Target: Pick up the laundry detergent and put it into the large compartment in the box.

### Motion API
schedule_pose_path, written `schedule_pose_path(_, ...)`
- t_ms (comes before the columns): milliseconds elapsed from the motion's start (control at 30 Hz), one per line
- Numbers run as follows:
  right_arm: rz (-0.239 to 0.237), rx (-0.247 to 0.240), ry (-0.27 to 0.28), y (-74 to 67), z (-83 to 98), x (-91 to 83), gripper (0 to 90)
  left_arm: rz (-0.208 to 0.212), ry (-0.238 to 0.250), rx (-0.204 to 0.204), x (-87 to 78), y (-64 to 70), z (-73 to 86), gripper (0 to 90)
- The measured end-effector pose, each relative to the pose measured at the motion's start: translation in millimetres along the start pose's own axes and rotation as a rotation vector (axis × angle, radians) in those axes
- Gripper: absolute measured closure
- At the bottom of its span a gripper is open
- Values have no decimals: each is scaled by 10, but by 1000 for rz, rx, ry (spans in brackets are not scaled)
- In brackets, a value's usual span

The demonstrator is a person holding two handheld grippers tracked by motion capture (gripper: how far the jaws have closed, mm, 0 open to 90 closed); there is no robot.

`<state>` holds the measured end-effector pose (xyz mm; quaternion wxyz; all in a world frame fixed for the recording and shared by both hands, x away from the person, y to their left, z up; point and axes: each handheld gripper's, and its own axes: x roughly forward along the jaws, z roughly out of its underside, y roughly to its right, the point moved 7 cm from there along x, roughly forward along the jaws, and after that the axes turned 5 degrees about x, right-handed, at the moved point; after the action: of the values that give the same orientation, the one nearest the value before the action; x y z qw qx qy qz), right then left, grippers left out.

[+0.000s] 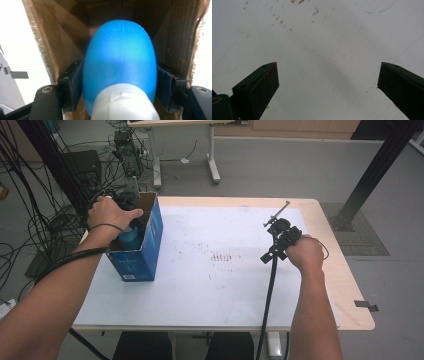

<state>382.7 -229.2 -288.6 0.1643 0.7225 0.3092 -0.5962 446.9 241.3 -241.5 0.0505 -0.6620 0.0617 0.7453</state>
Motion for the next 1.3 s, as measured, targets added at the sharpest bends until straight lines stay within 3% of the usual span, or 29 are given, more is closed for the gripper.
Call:
schedule_pose_path(467,3,-5,12,-12,13,-7,36,-15,22,11,-266,69,52,265)
schedule_pose_path(767,3,-2,11,-22,15,-7,36,-44,43,64,-551,152,99,186)
schedule_pose_path(1033,8,-6,10,-40,0,-25,37,-2,40,152,-677,221,144,75)
schedule_pose_path(1300,11,-8,6,-42,-3,-17,36,56,42,318,-794,438,198,53)
